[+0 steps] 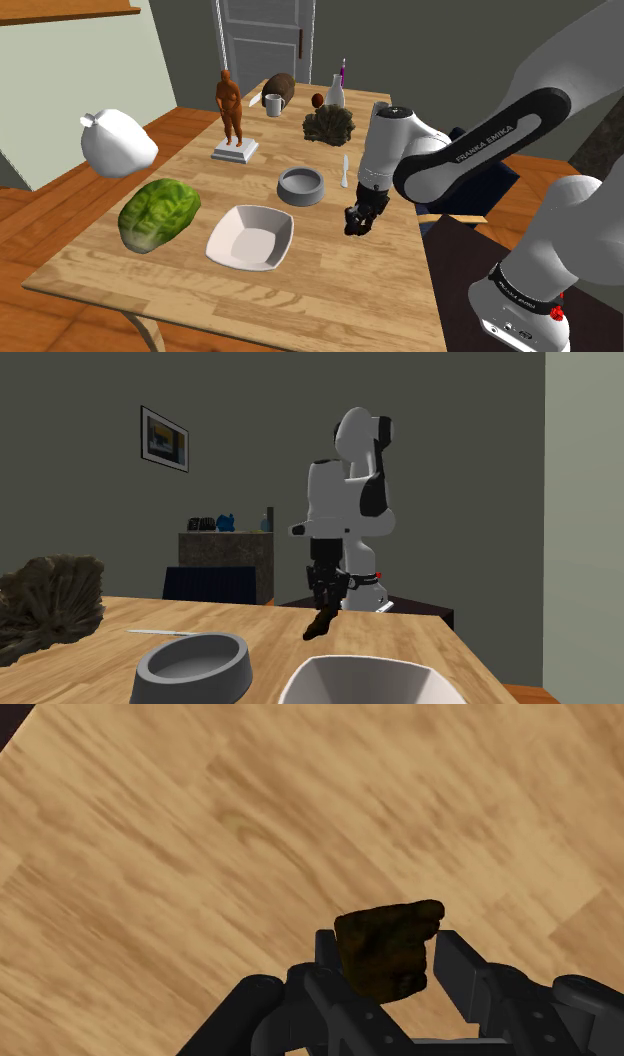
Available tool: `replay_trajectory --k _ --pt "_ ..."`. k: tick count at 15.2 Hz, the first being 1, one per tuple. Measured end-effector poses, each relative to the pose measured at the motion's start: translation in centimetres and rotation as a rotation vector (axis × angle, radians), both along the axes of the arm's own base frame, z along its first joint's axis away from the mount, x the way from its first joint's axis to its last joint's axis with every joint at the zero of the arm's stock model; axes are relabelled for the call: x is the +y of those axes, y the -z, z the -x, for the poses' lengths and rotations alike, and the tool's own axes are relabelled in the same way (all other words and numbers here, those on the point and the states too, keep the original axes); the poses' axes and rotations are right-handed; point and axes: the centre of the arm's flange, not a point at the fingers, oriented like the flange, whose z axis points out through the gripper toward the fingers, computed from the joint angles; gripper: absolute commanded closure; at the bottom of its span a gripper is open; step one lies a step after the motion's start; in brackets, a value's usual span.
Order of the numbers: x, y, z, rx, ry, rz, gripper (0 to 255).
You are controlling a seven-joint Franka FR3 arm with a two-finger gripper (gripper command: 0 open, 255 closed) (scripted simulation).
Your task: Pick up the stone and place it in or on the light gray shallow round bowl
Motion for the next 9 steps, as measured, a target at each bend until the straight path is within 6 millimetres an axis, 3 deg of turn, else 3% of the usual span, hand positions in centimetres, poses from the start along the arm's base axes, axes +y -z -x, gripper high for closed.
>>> replay_trajectory --k 9 --pt "0.0 -4.8 -0.1 0.000 0.000 0.000 255"
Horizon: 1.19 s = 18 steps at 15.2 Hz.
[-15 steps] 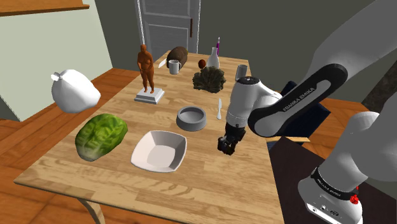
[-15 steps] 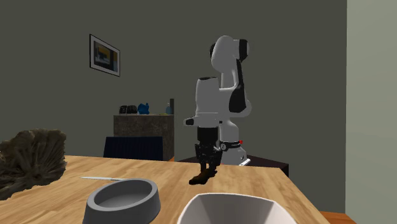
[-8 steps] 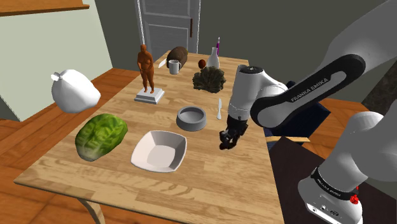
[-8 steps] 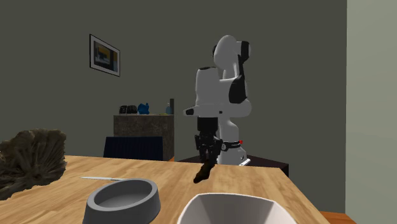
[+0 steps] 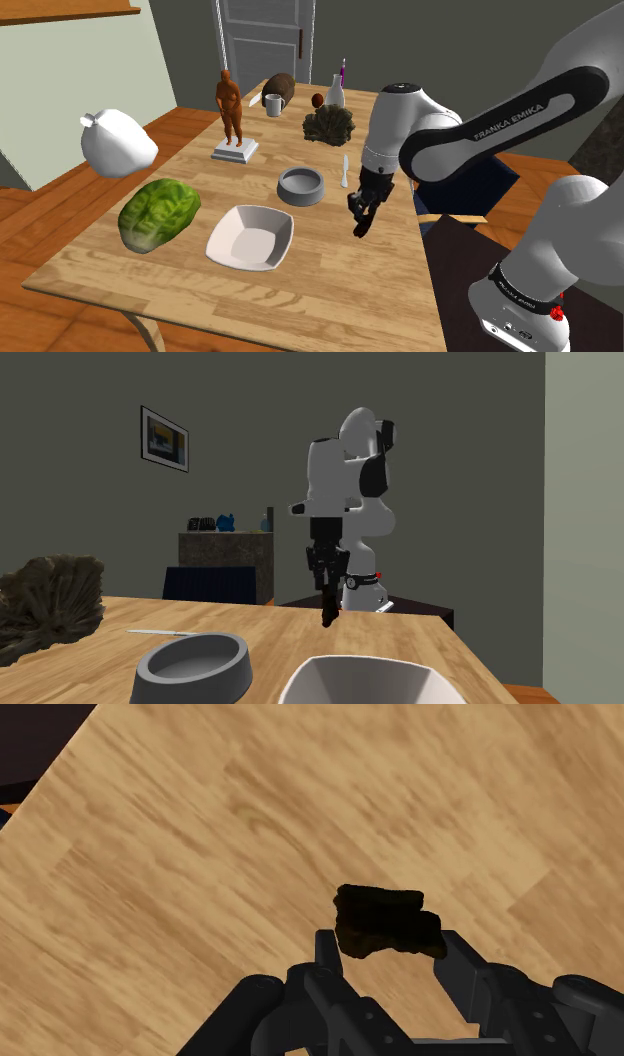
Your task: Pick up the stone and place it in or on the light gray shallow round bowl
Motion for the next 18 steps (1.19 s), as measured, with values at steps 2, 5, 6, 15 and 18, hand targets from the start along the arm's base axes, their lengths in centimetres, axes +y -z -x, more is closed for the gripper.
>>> replay_trajectory --k 2,5,6,15,18 --pt "0.1 -1.1 -0.1 0.000 0.000 0.000 255" --pt "0.1 -2.1 -0.6 0.000 0.000 0.000 255" --pt "-0.1 -2.2 -1.6 0.000 0.000 0.000 255" --pt "-1.3 -3.1 -13.2 0.001 0.000 0.000 255" --pt "-1.8 -3.3 -17.1 0.001 0.000 0.000 255"
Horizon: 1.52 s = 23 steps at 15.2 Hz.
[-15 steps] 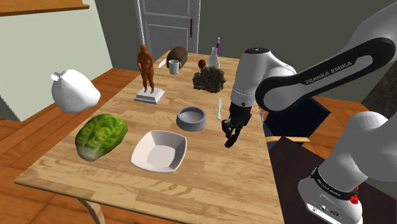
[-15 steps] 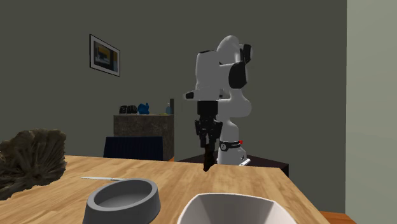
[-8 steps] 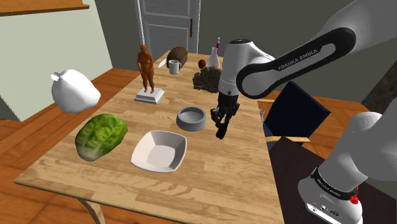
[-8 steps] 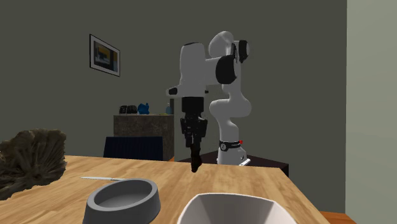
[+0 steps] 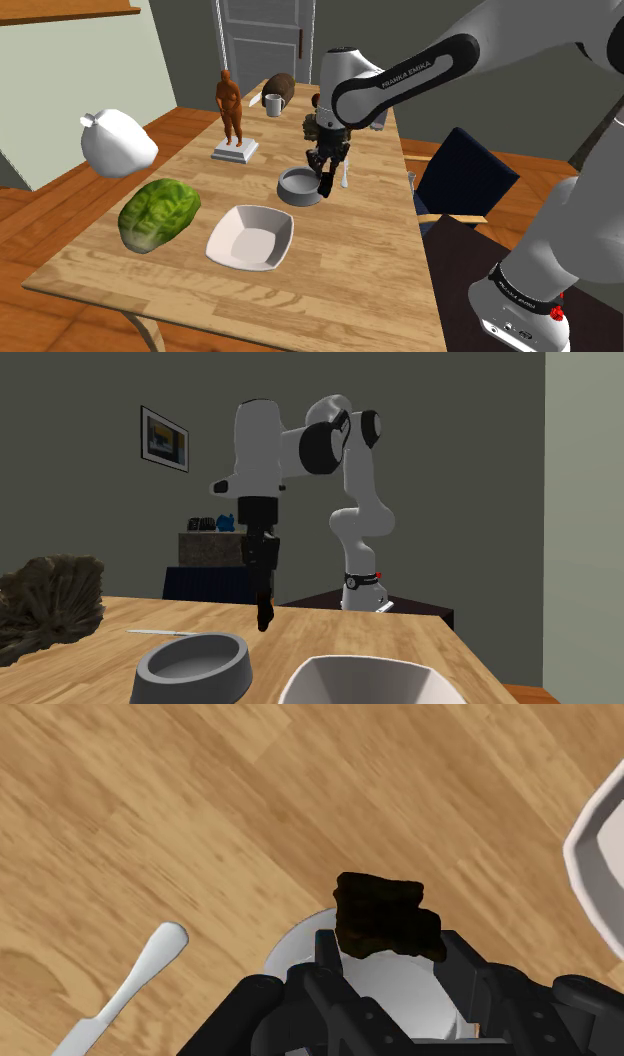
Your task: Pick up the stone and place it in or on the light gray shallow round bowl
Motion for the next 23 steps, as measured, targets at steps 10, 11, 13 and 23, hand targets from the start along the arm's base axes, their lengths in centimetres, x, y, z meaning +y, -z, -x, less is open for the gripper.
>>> replay_trajectory --k 10,11,13,23 --pt "-0.5 1.3 -8.9 0.000 0.000 0.000 255" --pt "-0.5 1.8 -8.9 0.000 0.000 0.000 255" --pt "-0.5 2.9 -9.0 0.000 0.000 0.000 255" --pt "-0.6 7.8 -9.0 0.000 0.000 0.000 255"
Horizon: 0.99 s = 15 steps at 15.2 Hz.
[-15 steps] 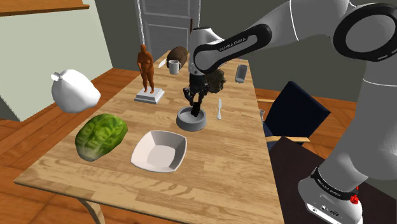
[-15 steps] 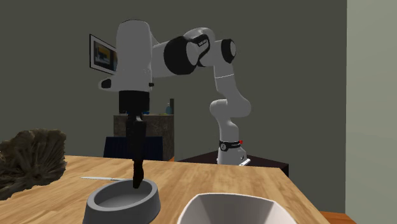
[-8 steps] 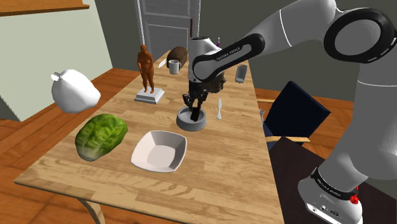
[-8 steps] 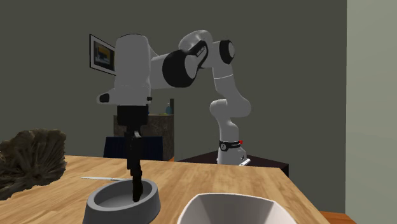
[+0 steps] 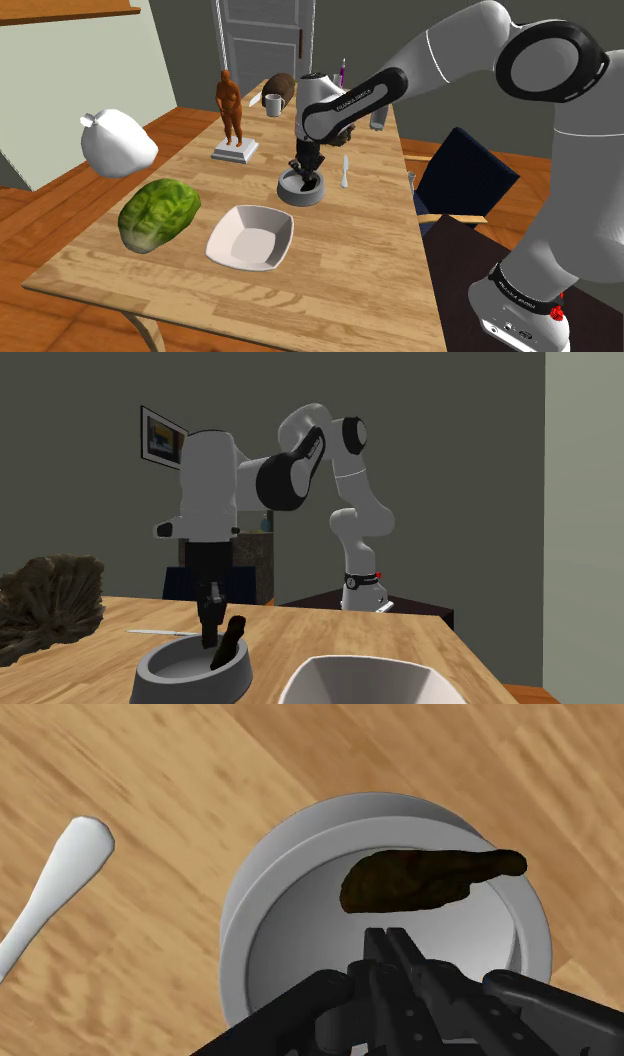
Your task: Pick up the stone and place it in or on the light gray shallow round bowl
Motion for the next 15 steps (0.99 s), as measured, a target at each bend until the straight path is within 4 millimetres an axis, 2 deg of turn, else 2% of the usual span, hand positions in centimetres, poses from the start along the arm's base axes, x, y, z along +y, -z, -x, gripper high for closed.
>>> replay_trajectory --k 1,2,4,9,11,15 --pt "0.0 0.1 0.0 0.000 0.000 0.000 255" --pt "0.0 0.1 0.0 0.000 0.000 0.000 0" --pt "0.3 -0.4 0.6 -0.007 0.000 0.004 0" --pt "2.2 -4.6 5.2 -0.078 -0.001 0.038 0" --pt "2.6 -4.3 5.9 -0.088 0.000 0.043 0" --pt "2.6 -2.6 5.9 -0.091 0.000 0.044 0"
